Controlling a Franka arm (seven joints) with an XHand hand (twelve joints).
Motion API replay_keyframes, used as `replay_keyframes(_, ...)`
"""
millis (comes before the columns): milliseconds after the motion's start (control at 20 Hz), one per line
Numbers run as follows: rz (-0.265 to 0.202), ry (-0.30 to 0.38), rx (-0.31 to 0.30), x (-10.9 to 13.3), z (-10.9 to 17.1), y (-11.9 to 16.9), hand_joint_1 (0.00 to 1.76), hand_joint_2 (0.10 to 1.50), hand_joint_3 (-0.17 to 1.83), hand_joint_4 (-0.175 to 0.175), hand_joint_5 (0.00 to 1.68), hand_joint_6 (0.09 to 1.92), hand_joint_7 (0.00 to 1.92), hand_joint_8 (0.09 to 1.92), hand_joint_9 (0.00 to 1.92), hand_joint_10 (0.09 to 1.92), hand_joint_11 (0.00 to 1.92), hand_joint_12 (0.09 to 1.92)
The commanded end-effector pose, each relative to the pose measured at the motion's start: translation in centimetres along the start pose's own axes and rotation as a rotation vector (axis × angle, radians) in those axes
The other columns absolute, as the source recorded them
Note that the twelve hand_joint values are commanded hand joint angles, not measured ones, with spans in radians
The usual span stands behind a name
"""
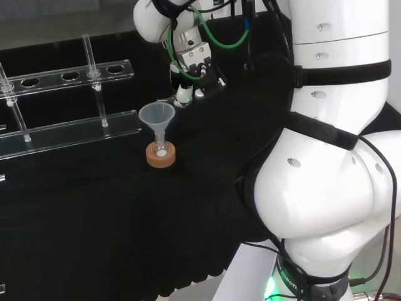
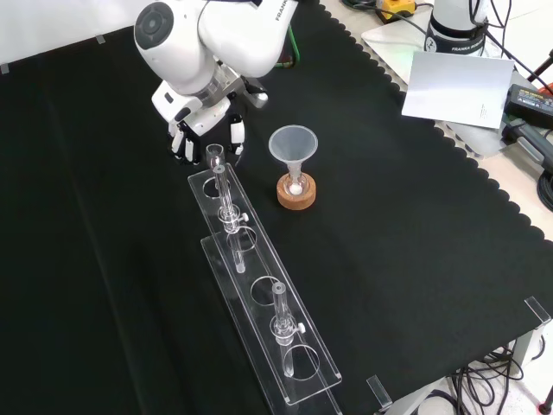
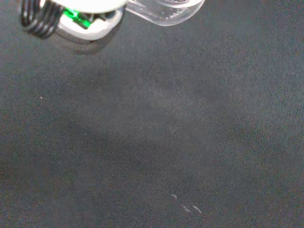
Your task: Put the weighing funnel back on the table.
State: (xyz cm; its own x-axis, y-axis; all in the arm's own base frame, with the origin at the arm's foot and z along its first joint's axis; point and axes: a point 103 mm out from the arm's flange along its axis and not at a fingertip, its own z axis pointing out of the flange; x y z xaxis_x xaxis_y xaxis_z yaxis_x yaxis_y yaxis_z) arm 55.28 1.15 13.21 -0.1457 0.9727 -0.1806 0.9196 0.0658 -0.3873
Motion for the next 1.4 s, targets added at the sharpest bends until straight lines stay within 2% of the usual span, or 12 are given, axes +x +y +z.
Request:
replay_keyframes(50, -0.006, -0.014, 0.025, -0.5, 1.2, 1.0, 1.11, 0.68, 0.65, 0.175, 1.24, 0.74, 0.63, 0.65, 1.01, 0.25, 0.87, 1.0)
replay_keyframes(700, -0.022, -0.02, 0.044, -0.8, 2.6, 3.0, 1.11, 0.68, 0.65, 0.175, 1.23, 0.74, 0.63, 0.66, 1.0, 0.25, 0.87, 1.0)
replay_keyframes(1400, -0.034, -0.01, 0.055, -0.8, 3.4, 3.8, 1.11, 0.68, 0.64, 0.175, 1.23, 0.74, 0.63, 0.66, 1.0, 0.25, 0.87, 1.0)
